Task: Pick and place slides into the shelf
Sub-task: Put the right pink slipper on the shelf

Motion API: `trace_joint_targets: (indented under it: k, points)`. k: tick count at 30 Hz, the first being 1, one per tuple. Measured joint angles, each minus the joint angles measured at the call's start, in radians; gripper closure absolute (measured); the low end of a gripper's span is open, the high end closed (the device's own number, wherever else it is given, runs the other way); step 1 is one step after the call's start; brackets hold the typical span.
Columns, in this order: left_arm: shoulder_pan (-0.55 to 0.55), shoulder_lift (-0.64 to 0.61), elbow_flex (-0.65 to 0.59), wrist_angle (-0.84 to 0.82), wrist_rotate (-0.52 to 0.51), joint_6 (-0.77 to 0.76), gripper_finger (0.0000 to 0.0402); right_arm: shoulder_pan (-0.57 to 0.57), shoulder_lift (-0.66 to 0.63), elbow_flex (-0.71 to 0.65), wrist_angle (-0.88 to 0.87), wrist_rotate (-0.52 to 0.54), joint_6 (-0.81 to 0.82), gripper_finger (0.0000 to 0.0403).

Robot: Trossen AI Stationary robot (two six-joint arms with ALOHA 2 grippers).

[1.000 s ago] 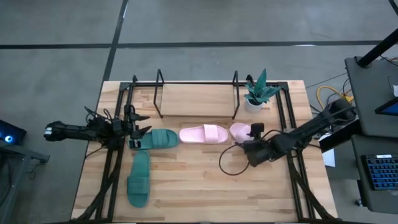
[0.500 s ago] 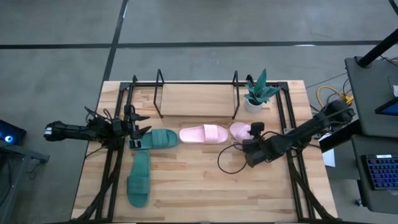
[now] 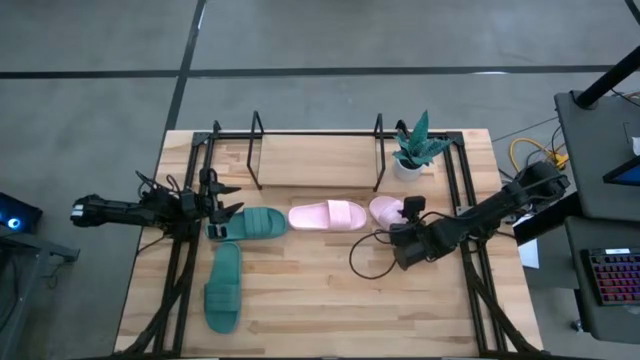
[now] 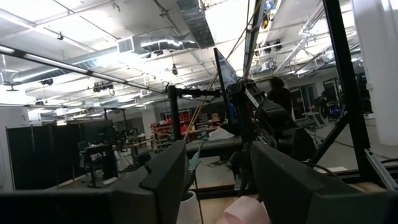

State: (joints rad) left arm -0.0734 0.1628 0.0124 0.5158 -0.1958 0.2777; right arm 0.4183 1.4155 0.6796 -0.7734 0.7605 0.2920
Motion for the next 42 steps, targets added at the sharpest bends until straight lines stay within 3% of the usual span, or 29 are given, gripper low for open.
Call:
trace_joint_targets:
  k: [14, 25, 42]
  points:
    - [0.000, -0.001, 0.000, 0.002, 0.000, 0.000, 0.0233, 0.000, 0.000, 0.000, 0.003, -0.005, -0.001, 0.0386]
    - [0.000, -0.001, 0.000, 0.004, 0.000, 0.000, 0.0233, 0.000, 0.000, 0.033, 0.000, -0.004, -0.033, 0.0390]
    - [0.000, 0.000, 0.000, 0.045, 0.000, 0.000, 0.0233, 0.000, -0.001, 0.409, 0.004, 0.174, -0.162, 0.0390]
